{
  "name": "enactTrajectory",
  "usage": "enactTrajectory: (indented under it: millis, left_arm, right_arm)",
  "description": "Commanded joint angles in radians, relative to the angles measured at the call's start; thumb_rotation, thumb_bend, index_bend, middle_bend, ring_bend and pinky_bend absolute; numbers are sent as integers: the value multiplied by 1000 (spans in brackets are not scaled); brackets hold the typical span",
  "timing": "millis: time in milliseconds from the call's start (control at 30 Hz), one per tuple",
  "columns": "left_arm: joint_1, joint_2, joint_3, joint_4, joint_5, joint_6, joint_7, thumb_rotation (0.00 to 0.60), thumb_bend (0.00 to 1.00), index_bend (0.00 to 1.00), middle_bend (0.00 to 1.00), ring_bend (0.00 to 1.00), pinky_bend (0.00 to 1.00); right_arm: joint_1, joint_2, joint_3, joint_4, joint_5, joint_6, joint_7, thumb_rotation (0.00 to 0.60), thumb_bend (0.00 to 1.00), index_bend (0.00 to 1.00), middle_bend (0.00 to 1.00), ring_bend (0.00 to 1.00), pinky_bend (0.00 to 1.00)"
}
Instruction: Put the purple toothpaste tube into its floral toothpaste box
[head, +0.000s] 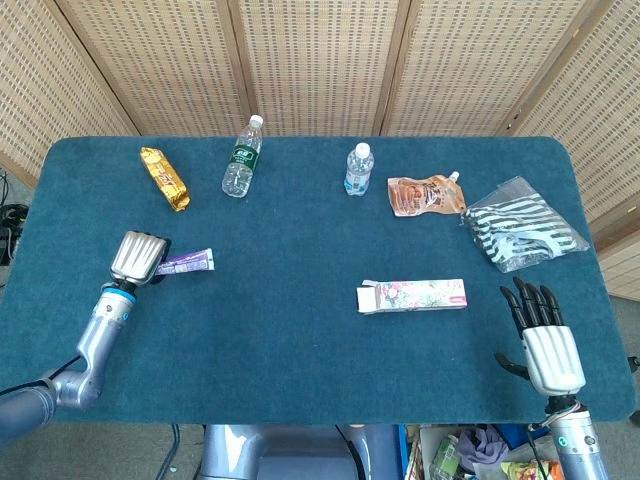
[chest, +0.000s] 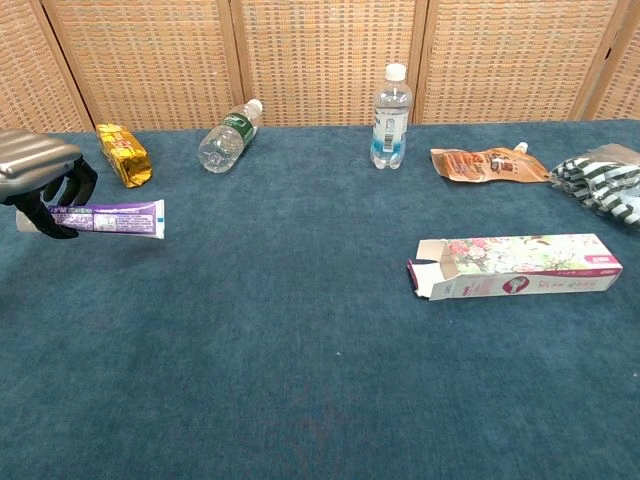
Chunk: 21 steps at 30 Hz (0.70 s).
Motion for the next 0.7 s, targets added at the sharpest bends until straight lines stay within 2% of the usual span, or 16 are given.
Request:
enactTrajectory:
  millis: [33, 433, 700]
  left_arm:
    - [9, 52, 3, -67, 54, 51, -28, 600, 269, 798, 683, 563, 562]
    - [59, 242, 12, -284, 210, 210, -121, 600, 269, 802, 684, 563, 562]
    - [83, 316, 10, -368, 245, 247, -133, 600, 270, 802, 684, 563, 562]
  right_arm:
    - [0, 1, 0, -1, -1, 2, 2, 600, 5, 0, 0, 0, 0]
    - [24, -3, 3, -29, -21, -18, 5, 600, 5, 21, 0, 0, 0]
    - [122, 28, 49, -145, -2, -145, -64, 600, 5, 73, 0, 0, 0]
